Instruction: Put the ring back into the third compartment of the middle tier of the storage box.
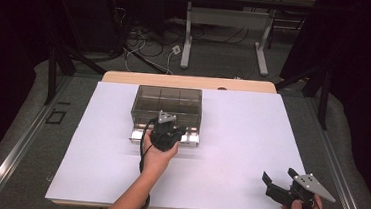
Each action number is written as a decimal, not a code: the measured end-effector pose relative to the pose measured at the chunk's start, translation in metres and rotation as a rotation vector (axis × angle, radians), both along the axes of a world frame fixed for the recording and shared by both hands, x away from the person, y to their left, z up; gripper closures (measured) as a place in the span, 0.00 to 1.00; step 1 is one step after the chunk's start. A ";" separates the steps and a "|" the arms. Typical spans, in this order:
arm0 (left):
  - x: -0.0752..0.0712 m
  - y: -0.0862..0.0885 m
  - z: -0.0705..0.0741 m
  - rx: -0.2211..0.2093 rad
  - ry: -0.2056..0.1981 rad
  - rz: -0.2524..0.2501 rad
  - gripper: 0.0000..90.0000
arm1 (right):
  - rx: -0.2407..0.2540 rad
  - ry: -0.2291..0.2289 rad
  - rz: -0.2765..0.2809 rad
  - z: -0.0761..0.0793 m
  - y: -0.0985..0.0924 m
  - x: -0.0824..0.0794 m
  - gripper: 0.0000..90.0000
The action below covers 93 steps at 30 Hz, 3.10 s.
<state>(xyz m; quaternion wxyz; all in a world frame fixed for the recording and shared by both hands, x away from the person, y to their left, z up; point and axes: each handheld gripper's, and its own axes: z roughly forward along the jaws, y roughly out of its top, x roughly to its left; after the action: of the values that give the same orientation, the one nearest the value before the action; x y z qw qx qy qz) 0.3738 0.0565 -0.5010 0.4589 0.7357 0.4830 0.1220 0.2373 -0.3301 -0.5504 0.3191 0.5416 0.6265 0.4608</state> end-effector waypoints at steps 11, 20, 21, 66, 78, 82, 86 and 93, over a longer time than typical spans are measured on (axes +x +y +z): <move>0.004 -0.004 -0.004 0.013 0.022 -0.006 0.97 | 0.003 -0.006 0.001 0.000 0.000 0.000 0.08; 0.006 -0.009 -0.008 0.018 0.030 -0.006 0.97 | 0.000 0.003 0.000 0.000 0.000 0.000 0.08; 0.006 -0.010 -0.008 0.015 0.034 -0.004 0.97 | 0.000 0.000 0.000 0.000 0.000 0.000 0.08; -0.012 0.012 0.007 0.025 -0.096 -0.081 0.63 | -0.004 -0.008 0.002 0.000 0.000 0.000 0.08; -0.024 0.025 0.012 0.060 -0.163 -0.092 0.52 | -0.006 0.002 -0.003 0.000 0.001 0.000 0.08; -0.026 0.030 0.013 0.061 -0.166 -0.087 0.49 | -0.006 0.002 -0.002 0.001 0.001 0.000 0.08; -0.031 0.038 0.016 0.055 -0.161 -0.087 0.47 | -0.009 0.000 0.002 0.000 0.002 0.000 0.08; -0.038 0.047 0.019 0.060 -0.171 -0.061 0.37 | -0.007 -0.006 0.004 0.000 0.002 0.001 0.08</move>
<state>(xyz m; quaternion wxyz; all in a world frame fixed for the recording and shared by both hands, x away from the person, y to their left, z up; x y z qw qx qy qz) 0.3358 0.1035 -0.4822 0.4796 0.7504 0.4155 0.1850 0.2379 -0.3281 -0.5502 0.3219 0.5379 0.6282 0.4609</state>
